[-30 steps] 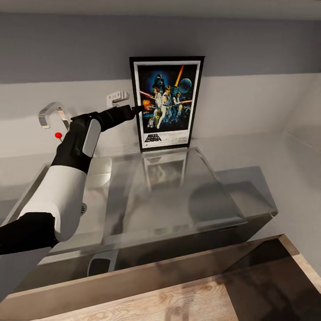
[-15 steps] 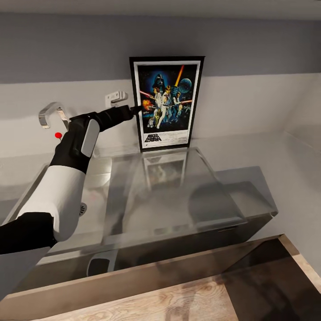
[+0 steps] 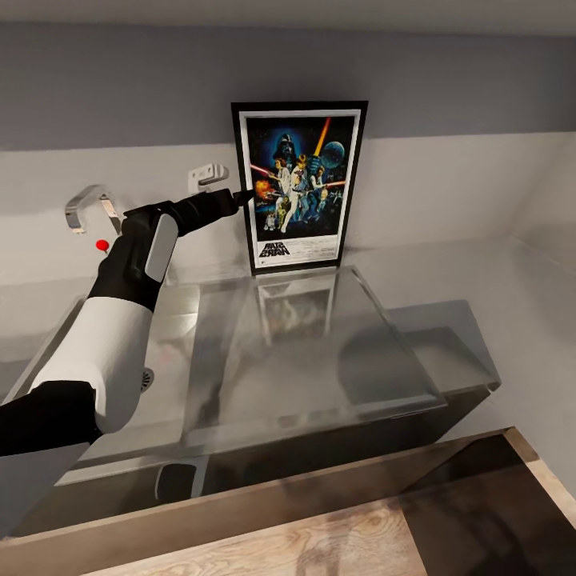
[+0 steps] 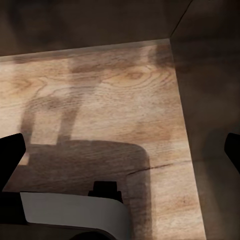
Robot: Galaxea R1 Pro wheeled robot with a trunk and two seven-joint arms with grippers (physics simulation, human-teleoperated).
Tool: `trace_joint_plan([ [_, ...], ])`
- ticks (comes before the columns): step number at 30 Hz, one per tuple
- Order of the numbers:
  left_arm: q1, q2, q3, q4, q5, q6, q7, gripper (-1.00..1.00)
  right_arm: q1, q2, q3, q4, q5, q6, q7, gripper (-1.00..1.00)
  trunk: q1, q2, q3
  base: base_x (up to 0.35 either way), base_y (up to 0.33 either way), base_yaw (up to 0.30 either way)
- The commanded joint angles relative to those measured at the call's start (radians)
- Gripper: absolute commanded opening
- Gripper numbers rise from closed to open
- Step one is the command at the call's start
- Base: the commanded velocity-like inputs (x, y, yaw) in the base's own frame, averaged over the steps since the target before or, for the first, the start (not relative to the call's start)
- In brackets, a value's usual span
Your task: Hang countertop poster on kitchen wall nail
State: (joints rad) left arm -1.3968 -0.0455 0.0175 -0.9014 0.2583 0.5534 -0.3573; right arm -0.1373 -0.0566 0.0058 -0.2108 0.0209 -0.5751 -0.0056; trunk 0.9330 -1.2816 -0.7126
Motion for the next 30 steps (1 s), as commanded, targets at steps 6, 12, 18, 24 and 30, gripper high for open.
trace_joint_plan([
  [6,-0.001,0.000,0.002,-0.001,0.007,0.008,0.000,1.00,0.000,0.000,0.000,0.001,0.002,-0.003,-0.001,1.00,0.000,0.000,-0.002,0.002,0.000,0.000],
  [12,-0.001,0.000,0.002,-0.001,0.007,0.008,0.000,1.00,0.000,0.000,0.000,0.001,0.002,-0.003,-0.001,1.00,0.000,0.000,-0.010,0.000,0.000,0.000],
  [18,-0.001,0.000,0.001,-0.001,0.007,0.008,0.000,1.00,0.000,0.000,0.000,0.001,0.002,-0.002,-0.001,1.00,0.000,0.000,-0.019,0.000,0.000,0.000],
  [24,-0.001,0.000,0.001,-0.002,0.008,0.008,0.000,1.00,0.000,0.000,0.000,0.001,0.002,-0.002,-0.001,1.00,0.000,0.000,-0.027,0.000,0.000,0.000],
  [30,-0.001,0.000,0.001,-0.003,0.008,0.008,0.000,1.00,0.000,0.000,0.000,0.001,0.002,-0.003,-0.001,1.00,0.000,0.000,-0.028,0.000,0.000,0.000],
])
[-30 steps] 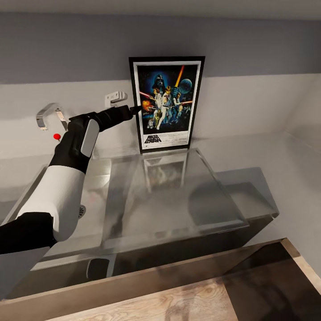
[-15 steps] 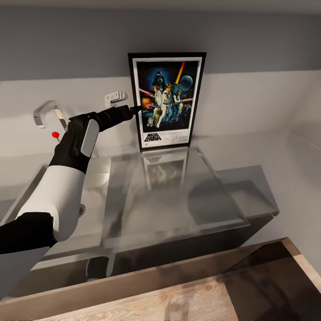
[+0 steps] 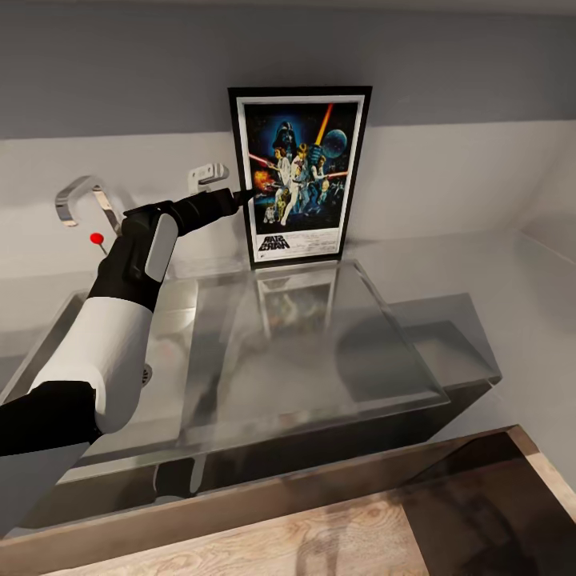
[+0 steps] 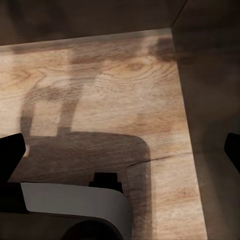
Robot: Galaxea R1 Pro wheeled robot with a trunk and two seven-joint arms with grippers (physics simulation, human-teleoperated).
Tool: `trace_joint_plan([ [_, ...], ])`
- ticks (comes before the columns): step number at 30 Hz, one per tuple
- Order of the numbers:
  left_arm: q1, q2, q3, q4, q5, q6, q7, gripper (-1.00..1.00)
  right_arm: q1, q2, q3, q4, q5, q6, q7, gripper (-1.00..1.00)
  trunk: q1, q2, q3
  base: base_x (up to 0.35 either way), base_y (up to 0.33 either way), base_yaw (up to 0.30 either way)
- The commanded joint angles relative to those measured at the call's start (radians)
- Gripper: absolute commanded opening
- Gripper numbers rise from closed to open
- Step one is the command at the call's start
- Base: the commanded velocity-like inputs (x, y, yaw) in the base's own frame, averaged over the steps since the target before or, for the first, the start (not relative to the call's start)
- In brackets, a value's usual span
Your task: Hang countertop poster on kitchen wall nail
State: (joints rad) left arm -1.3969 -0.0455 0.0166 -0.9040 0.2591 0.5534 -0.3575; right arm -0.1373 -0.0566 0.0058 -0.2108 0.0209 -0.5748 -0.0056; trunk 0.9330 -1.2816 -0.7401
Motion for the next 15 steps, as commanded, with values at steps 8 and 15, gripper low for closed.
trace_joint_plan([
  [8,-0.001,0.000,0.002,-0.001,0.008,0.008,0.000,1.00,0.000,0.000,0.000,0.001,0.002,-0.003,-0.001,1.00,0.000,0.000,-0.005,0.000,0.000,0.000],
  [15,-0.001,0.000,0.002,-0.001,0.008,0.008,0.000,1.00,0.000,0.000,0.000,0.001,0.002,-0.003,-0.001,1.00,0.000,0.000,-0.014,0.000,0.000,0.000],
])
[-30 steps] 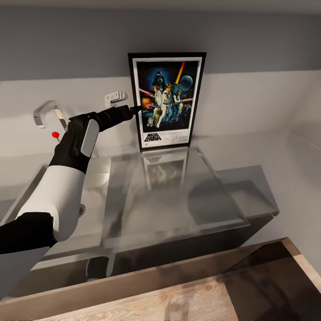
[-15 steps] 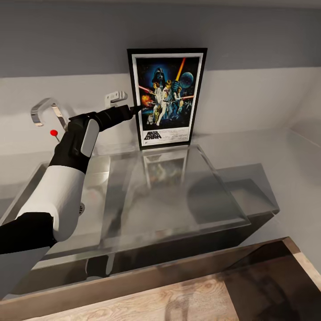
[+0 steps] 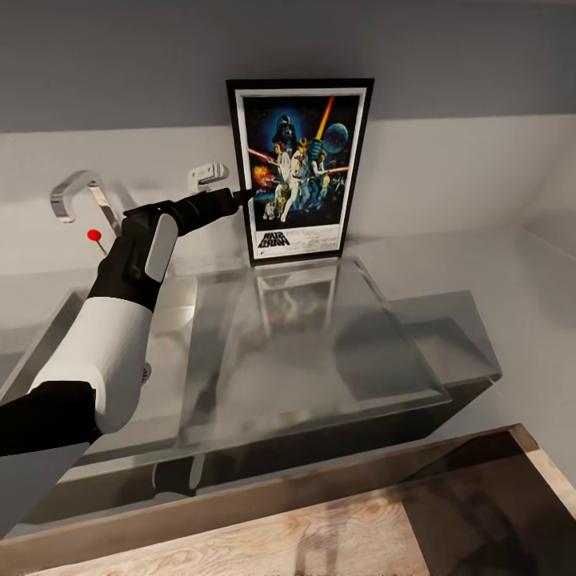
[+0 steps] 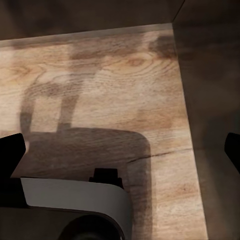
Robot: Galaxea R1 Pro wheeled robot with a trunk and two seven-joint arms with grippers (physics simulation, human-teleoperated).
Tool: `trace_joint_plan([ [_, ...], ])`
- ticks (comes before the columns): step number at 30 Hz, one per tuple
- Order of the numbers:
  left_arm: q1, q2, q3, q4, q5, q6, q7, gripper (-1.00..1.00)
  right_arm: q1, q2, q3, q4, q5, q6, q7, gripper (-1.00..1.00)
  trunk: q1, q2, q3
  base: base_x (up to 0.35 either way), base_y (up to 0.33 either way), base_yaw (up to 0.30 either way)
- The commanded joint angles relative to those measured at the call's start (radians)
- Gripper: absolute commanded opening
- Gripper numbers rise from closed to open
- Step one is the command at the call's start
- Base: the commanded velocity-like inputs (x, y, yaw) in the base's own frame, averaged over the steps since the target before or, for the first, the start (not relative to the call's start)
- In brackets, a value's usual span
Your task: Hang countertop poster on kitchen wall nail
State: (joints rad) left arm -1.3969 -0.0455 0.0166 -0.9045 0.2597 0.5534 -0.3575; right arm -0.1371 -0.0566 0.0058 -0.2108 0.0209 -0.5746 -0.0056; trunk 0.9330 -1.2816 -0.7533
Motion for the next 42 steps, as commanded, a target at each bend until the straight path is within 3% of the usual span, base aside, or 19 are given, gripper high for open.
trace_joint_plan([
  [1,-0.001,0.000,0.002,-0.001,0.007,0.008,0.000,1.00,-0.001,0.000,0.000,0.001,0.002,-0.003,-0.001,1.00,0.000,0.000,-0.001,0.000,0.000,0.000],
  [8,-0.001,-0.001,0.000,-0.001,0.008,0.008,-0.002,1.00,-0.001,0.000,0.000,0.001,0.002,-0.003,-0.001,1.00,0.000,0.000,-0.003,0.000,0.000,0.000],
  [17,-0.001,-0.001,0.000,-0.002,0.006,0.008,-0.076,1.00,0.000,0.000,0.000,0.001,0.002,-0.002,-0.001,1.00,0.000,0.000,-0.003,0.000,0.000,0.000],
  [42,-0.001,0.000,0.000,-0.001,0.006,0.006,-0.086,1.00,-0.001,0.000,0.000,0.001,0.002,-0.002,-0.001,1.00,0.000,0.000,-0.003,0.033,0.000,0.000],
])
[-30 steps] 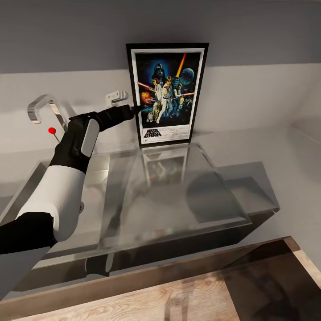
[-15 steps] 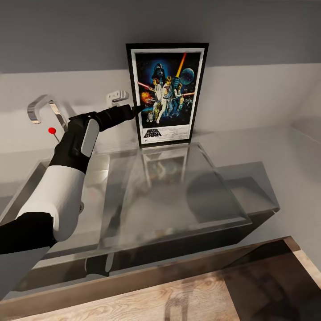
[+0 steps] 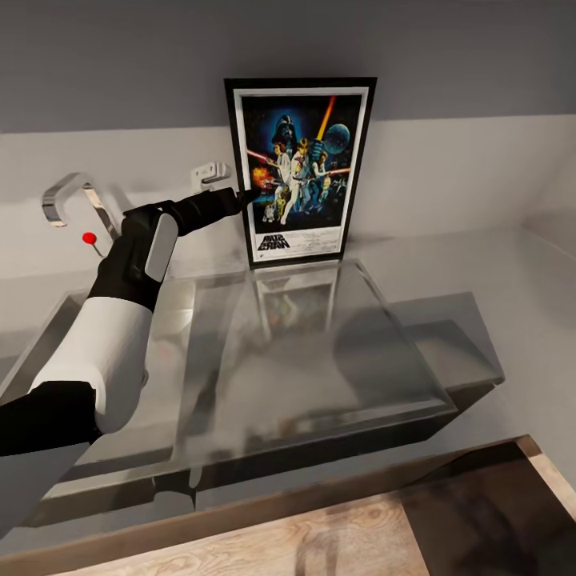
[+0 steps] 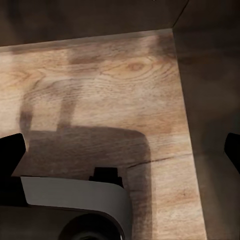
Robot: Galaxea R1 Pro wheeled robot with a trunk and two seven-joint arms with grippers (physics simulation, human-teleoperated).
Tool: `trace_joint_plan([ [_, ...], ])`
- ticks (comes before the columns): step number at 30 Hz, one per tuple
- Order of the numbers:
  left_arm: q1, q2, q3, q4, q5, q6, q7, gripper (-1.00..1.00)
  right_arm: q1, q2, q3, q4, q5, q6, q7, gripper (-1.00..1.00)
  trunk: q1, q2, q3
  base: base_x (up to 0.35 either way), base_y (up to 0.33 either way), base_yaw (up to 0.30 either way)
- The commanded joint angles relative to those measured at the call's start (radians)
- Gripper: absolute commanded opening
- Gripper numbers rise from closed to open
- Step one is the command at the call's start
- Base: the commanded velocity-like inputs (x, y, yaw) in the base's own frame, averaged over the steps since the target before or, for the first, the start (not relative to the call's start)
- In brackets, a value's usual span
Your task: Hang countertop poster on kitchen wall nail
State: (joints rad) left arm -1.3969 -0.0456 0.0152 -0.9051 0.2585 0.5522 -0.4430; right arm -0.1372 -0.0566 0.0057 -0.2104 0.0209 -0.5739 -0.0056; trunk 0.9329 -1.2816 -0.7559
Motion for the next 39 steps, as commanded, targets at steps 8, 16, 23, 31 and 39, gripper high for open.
trace_joint_plan([
  [8,-0.001,0.000,0.002,-0.006,0.007,0.008,0.000,1.00,0.000,-0.001,0.000,0.000,0.002,-0.005,-0.001,1.00,0.000,0.000,-0.001,0.017,0.000,0.000],
  [16,-0.001,0.000,0.002,-0.007,0.007,0.008,0.000,1.00,0.000,0.000,0.000,0.000,0.002,-0.006,-0.001,1.00,0.000,0.000,-0.001,0.001,0.000,0.000],
  [23,-0.001,0.000,0.002,-0.008,0.007,0.008,0.000,1.00,0.000,0.000,0.000,0.001,0.002,-0.005,-0.001,1.00,0.000,0.000,-0.001,0.006,0.000,0.000],
  [31,-0.001,0.000,0.003,-0.007,0.007,0.008,0.000,1.00,0.001,0.000,0.000,0.001,0.002,-0.004,-0.001,1.00,0.000,0.000,-0.001,0.056,0.000,0.000],
  [39,-0.001,0.000,0.002,-0.006,0.007,0.008,0.000,1.00,0.001,-0.001,0.000,0.001,0.002,-0.004,-0.001,1.00,0.000,0.000,-0.001,0.008,0.000,0.000],
])
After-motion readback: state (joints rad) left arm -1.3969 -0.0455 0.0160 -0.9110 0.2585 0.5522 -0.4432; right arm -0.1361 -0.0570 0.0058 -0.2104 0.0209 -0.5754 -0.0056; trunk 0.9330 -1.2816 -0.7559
